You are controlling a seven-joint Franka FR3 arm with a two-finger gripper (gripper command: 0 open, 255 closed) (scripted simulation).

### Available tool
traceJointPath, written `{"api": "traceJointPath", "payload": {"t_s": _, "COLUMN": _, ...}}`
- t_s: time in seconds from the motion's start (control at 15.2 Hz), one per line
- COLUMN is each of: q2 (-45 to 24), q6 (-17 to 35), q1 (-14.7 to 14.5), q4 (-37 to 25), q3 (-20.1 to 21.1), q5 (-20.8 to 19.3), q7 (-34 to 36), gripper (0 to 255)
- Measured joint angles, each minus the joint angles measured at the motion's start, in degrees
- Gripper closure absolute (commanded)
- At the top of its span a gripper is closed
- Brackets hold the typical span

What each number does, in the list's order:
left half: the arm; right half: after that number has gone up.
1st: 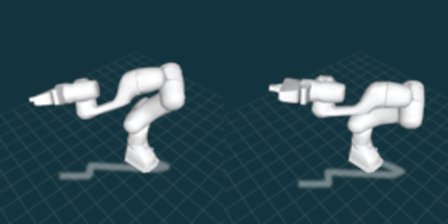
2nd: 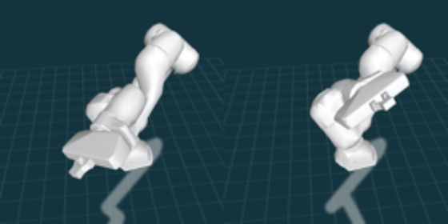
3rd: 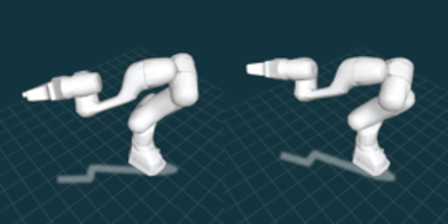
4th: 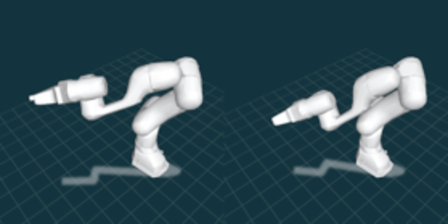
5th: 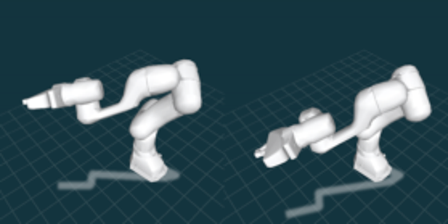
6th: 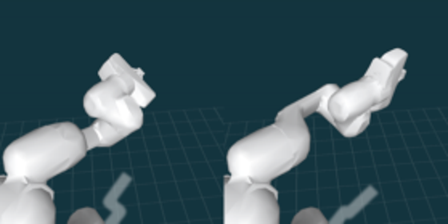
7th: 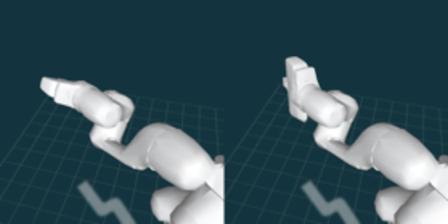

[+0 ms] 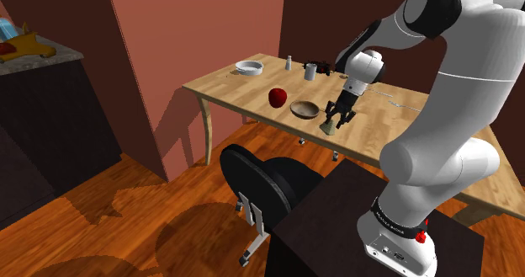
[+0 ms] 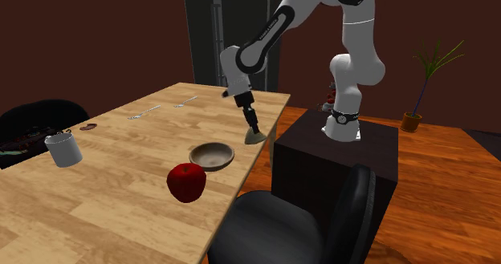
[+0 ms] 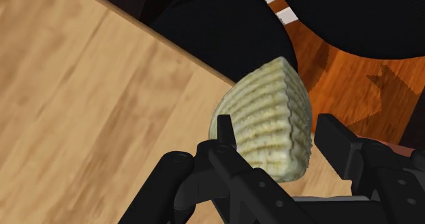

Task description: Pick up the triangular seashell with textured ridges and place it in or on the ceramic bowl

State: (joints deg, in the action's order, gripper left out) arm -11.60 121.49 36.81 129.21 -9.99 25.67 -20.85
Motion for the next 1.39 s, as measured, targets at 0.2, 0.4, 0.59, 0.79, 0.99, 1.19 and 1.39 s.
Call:
{"api": "traceJointPath", "payload": {"t_s": 0.2, "q2": 1.7, "q6": -1.8, "q1": -0.1, "q4": -0.3, "q3": -0.2, "q5": -0.9, "q7": 1.1, "gripper": 255}}
{"api": "traceJointPath", "payload": {"t_s": 0.4, "q2": 3.5, "q6": -3.8, "q1": -0.1, "q4": -0.8, "q3": -0.4, "q5": -1.8, "q7": 2.2, "gripper": 255}}
{"api": "traceJointPath", "payload": {"t_s": 0.59, "q2": 4.9, "q6": -5.7, "q1": 0.0, "q4": -1.5, "q3": -0.6, "q5": -2.5, "q7": 3.1, "gripper": 255}}
{"api": "traceJointPath", "payload": {"t_s": 0.79, "q2": 6.8, "q6": -7.5, "q1": -0.1, "q4": -1.7, "q3": -0.7, "q5": -3.2, "q7": 4.2, "gripper": 255}}
{"api": "traceJointPath", "payload": {"t_s": 0.99, "q2": 7.9, "q6": -9.6, "q1": -0.1, "q4": -2.9, "q3": -0.7, "q5": -3.8, "q7": 5.2, "gripper": 255}}
{"api": "traceJointPath", "payload": {"t_s": 1.19, "q2": 9.4, "q6": -11.5, "q1": -0.1, "q4": -3.5, "q3": -0.8, "q5": -4.4, "q7": 6.1, "gripper": 255}}
{"api": "traceJointPath", "payload": {"t_s": 1.39, "q2": 7.9, "q6": -13.4, "q1": -0.3, "q4": -7.1, "q3": -0.5, "q5": -4.3, "q7": 7.2, "gripper": 255}}
